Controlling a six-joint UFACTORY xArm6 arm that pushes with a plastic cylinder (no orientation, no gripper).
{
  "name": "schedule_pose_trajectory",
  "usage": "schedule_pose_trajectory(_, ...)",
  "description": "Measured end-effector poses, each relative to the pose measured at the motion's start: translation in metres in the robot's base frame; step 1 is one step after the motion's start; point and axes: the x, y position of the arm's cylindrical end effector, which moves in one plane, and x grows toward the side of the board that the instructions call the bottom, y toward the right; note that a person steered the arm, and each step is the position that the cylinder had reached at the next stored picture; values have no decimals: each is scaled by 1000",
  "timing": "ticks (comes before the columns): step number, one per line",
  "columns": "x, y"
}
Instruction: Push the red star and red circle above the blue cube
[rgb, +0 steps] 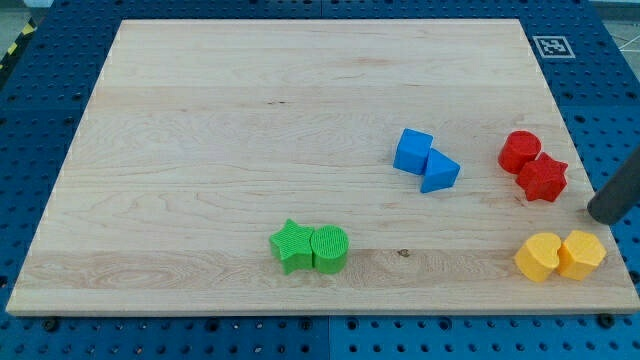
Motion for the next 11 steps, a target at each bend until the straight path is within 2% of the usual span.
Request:
schedule_pose_trajectory(1,-4,-22)
schedule_pose_trajectory(5,-120,-60)
schedule_pose_trajectory(6,-126,-88)
schedule_pose_trajectory(8,-119,-106)
schedule_pose_trajectory(11,-144,-72)
